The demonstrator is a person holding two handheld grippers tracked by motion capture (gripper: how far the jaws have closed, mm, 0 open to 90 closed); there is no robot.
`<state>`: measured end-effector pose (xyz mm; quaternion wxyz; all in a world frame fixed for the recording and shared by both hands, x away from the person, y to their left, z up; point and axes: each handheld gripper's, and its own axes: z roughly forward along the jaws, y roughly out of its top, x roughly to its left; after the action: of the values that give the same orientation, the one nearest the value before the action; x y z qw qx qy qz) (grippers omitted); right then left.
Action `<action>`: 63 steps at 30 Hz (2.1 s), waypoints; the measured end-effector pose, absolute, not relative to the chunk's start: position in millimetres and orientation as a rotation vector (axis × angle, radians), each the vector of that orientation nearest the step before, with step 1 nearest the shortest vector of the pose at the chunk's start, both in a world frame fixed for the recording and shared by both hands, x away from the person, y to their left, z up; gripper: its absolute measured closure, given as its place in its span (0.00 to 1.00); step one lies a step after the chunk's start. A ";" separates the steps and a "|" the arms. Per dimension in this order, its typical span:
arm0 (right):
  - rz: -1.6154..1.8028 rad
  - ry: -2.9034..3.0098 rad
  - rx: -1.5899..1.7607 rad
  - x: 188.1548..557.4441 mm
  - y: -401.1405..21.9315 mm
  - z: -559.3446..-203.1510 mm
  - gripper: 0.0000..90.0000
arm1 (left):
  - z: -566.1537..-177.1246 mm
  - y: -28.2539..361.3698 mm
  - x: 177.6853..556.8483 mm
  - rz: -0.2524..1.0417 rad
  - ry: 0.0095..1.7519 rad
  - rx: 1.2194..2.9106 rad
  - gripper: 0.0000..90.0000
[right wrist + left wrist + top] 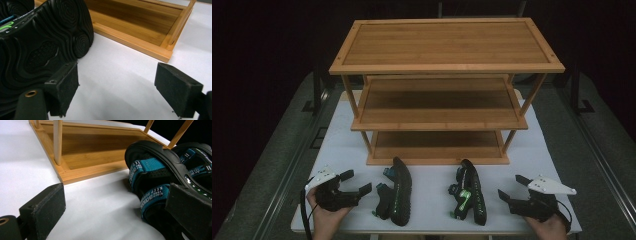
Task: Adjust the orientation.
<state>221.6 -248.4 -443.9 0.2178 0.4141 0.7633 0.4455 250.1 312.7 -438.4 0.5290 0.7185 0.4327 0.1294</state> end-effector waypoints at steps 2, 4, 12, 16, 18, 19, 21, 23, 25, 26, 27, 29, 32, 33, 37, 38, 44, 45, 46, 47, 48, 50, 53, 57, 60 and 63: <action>1.238 2.114 1.146 221.8 -248.6 -444.1 0.21 | -438.1 312.0 250.0 0.319 1.040 1.726 0.02; 1.239 2.117 1.149 221.7 -248.4 -444.2 0.21 | -437.9 312.0 249.8 0.319 1.041 1.725 0.02; 1.234 2.115 1.142 220.6 -246.5 -442.6 0.21 | -436.4 313.9 246.3 0.317 1.030 1.713 0.02; 1.232 2.105 1.146 219.7 -246.7 -441.4 0.21 | -433.8 314.5 241.2 0.317 1.016 1.698 0.02; 1.232 2.105 1.148 219.9 -246.7 -441.6 0.21 | -433.3 314.2 240.4 0.319 1.014 1.694 0.02; 1.235 2.106 1.149 220.5 -246.5 -441.9 0.21 | -432.7 313.8 239.3 0.315 1.009 1.693 0.02; 1.236 2.107 1.148 220.8 -246.3 -442.0 0.21 | -432.2 313.2 239.2 0.317 1.004 1.697 0.02; 1.235 2.112 1.142 220.8 -245.6 -442.1 0.21 | -432.1 312.4 239.1 0.320 1.002 1.700 0.02; 1.236 2.113 1.142 219.8 -245.4 -441.7 0.21 | -432.3 311.3 239.0 0.314 1.000 1.699 0.02; 1.239 2.109 1.139 219.5 -246.0 -441.6 0.21 | -432.2 309.8 238.6 0.314 1.000 1.705 0.02; 1.238 2.108 1.138 219.4 -246.5 -441.5 0.21 | -432.4 308.8 238.1 0.316 1.004 1.711 0.02; 1.239 2.104 1.143 219.1 -247.2 -441.2 0.21 | -433.0 308.1 236.9 0.304 1.007 1.715 0.02; 1.243 2.099 1.144 218.9 -247.4 -440.8 0.21 | -433.2 307.2 235.6 0.307 1.003 1.720 0.02; 1.242 2.101 1.143 218.9 -247.1 -440.8 0.21 | -433.4 306.5 235.6 0.305 1.002 1.723 0.02; 1.241 2.109 1.135 218.9 -245.5 -441.1 0.21 | -434.2 304.1 235.7 0.294 0.994 1.739 0.02; 1.240 2.112 1.135 218.7 -245.2 -441.1 0.21 | -434.1 303.1 235.4 0.296 0.990 1.747 0.02; 1.247 2.106 1.134 217.9 -245.7 -440.4 0.21 | -434.9 298.9 234.8 0.307 0.986 1.806 0.04; 1.247 2.106 1.134 218.0 -245.7 -440.4 0.21 | -435.0 298.9 234.8 0.300 0.983 1.811 0.08; 1.247 2.107 1.133 218.0 -245.6 -440.4 0.21 | -435.1 299.4 234.9 0.293 0.981 1.811 0.12; 1.248 2.106 1.126 218.1 -245.4 -440.5 0.21 | -435.0 299.8 235.1 0.291 0.984 1.811 0.16; 1.247 2.107 1.125 217.4 -244.5 -440.2 0.21 | -434.7 300.1 235.2 0.302 0.994 1.816 0.16; 1.243 2.110 1.114 216.6 -242.7 -439.7 0.21 | -434.0 302.5 234.9 0.299 0.993 1.820 0.22; 1.241 2.114 1.105 216.1 -241.3 -439.3 0.21 | -434.1 304.0 235.0 0.293 1.000 1.821 0.27; 1.245 2.110 1.097 215.4 -240.3 -438.5 0.21 | -435.7 305.2 236.4 0.265 1.000 1.849 0.32; 1.251 2.105 1.090 215.1 -240.3 -438.0 0.21 | -435.7 303.8 236.6 0.253 0.980 1.884 0.38; 1.253 2.106 1.090 214.8 -239.7 -437.9 0.21 | -436.1 301.6 237.0 0.245 0.974 1.908 0.43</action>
<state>214.8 -239.7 -437.9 0.2276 0.3957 0.7646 0.4549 237.0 301.6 -436.1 0.4732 0.7796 0.3979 0.0999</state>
